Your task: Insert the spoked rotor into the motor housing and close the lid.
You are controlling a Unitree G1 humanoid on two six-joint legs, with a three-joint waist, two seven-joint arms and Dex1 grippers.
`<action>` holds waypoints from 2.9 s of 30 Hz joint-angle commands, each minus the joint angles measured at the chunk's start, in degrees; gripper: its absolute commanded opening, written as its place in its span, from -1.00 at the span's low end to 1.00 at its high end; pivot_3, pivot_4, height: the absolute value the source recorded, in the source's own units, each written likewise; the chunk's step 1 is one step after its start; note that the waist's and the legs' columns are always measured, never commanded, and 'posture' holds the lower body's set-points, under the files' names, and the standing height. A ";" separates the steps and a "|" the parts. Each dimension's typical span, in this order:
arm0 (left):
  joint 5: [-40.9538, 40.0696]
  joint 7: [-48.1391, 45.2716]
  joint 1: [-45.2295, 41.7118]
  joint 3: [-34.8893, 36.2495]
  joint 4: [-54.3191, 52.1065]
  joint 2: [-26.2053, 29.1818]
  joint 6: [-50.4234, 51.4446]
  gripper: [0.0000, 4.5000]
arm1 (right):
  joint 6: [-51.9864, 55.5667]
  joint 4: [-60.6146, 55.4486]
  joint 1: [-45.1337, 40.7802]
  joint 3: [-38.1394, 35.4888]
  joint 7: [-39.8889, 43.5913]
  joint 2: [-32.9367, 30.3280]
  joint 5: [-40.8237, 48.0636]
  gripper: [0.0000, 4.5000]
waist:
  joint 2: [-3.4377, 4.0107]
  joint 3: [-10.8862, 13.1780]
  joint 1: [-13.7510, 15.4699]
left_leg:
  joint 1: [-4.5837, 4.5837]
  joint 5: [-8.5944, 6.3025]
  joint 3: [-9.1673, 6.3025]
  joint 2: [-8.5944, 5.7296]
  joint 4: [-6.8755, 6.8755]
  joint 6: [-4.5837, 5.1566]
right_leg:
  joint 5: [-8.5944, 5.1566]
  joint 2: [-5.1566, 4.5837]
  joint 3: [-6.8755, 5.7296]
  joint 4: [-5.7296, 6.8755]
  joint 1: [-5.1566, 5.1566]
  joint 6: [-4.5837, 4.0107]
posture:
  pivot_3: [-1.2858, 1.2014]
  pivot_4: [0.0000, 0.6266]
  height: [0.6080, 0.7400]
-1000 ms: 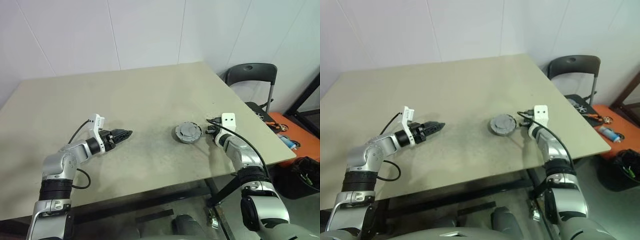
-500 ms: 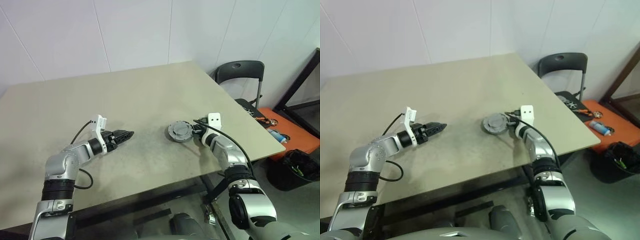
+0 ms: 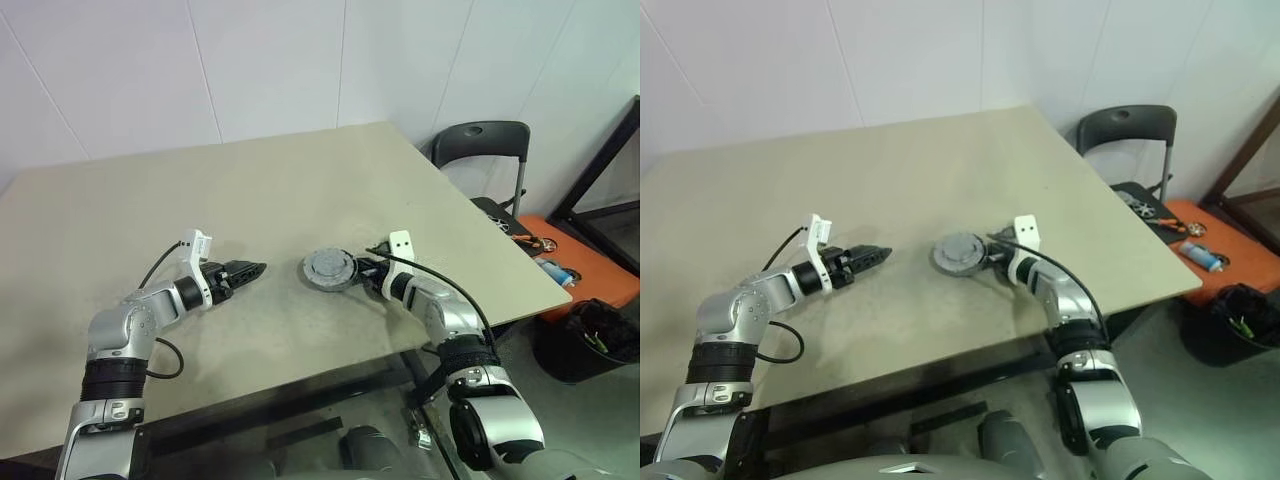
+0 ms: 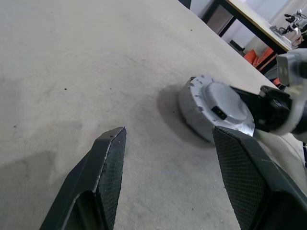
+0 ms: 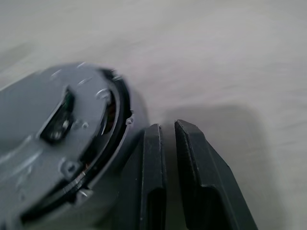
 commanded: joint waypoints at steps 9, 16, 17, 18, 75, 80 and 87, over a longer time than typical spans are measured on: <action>0.53 -0.07 -2.00 0.76 0.44 0.30 -1.53 0.36 | 8.85 -8.73 3.33 4.24 9.22 -1.48 2.42 -0.78 | -0.01 0.00 0.26 | -0.02 0.00 -0.01 0.00 0.01 0.00 | -0.01 -0.01 -0.02 -0.01 0.02 0.01 | 0.03 -1.00 1.00; 0.62 0.20 -1.94 0.79 0.62 0.24 -1.81 0.36 | 9.86 -8.18 2.78 3.76 9.74 -2.05 2.40 -0.78 | -0.01 -0.01 0.36 | -0.02 0.00 -0.01 -0.01 0.03 0.00 | -0.02 -0.01 -0.03 -0.01 0.02 0.03 | 0.03 -1.00 1.00; 0.63 0.21 -1.99 0.78 0.74 0.26 -1.86 0.36 | 9.94 -8.08 2.69 3.82 9.79 -2.03 2.36 -0.78 | -0.02 -0.01 0.36 | -0.02 0.00 -0.01 -0.01 0.03 0.00 | -0.02 -0.01 -0.04 -0.01 0.02 0.04 | 0.03 -1.00 1.00; 0.63 0.24 -2.00 0.76 0.78 0.25 -1.90 0.36 | 10.12 -8.14 2.70 3.93 9.98 -2.02 2.40 -0.78 | -0.02 -0.01 0.36 | -0.02 0.00 -0.01 -0.01 0.03 0.00 | -0.04 -0.01 -0.04 -0.01 0.02 0.06 | 0.03 -1.00 1.00; 1.56 0.43 -1.33 0.17 0.56 -0.14 -1.51 0.36 | 23.26 -25.37 8.85 12.90 17.62 -10.24 9.08 -0.78 | 0.04 0.02 2.21 | -0.19 0.02 -0.05 -0.03 0.04 -0.03 | -0.02 -0.04 -0.10 -0.25 -0.01 0.22 | 0.03 -1.00 1.00; 1.09 0.32 -0.90 0.75 -0.18 0.34 -1.06 0.36 | 9.18 -33.77 13.25 29.48 29.48 -29.39 -3.94 -0.78 | 0.20 -0.07 3.31 | -0.26 -0.02 0.00 -0.11 0.02 -0.02 | -0.19 -0.19 -0.12 -0.43 0.03 0.50 | 0.03 -1.00 1.00; 1.43 0.19 -1.39 1.12 1.16 0.46 -1.72 0.36 | 3.18 -29.50 5.84 19.35 22.76 -26.61 -1.87 -0.78 | 0.01 -0.09 4.89 | -0.28 -0.08 0.10 -0.18 0.09 0.07 | -0.29 -0.32 -0.14 -0.55 0.13 0.56 | 0.03 -1.00 1.00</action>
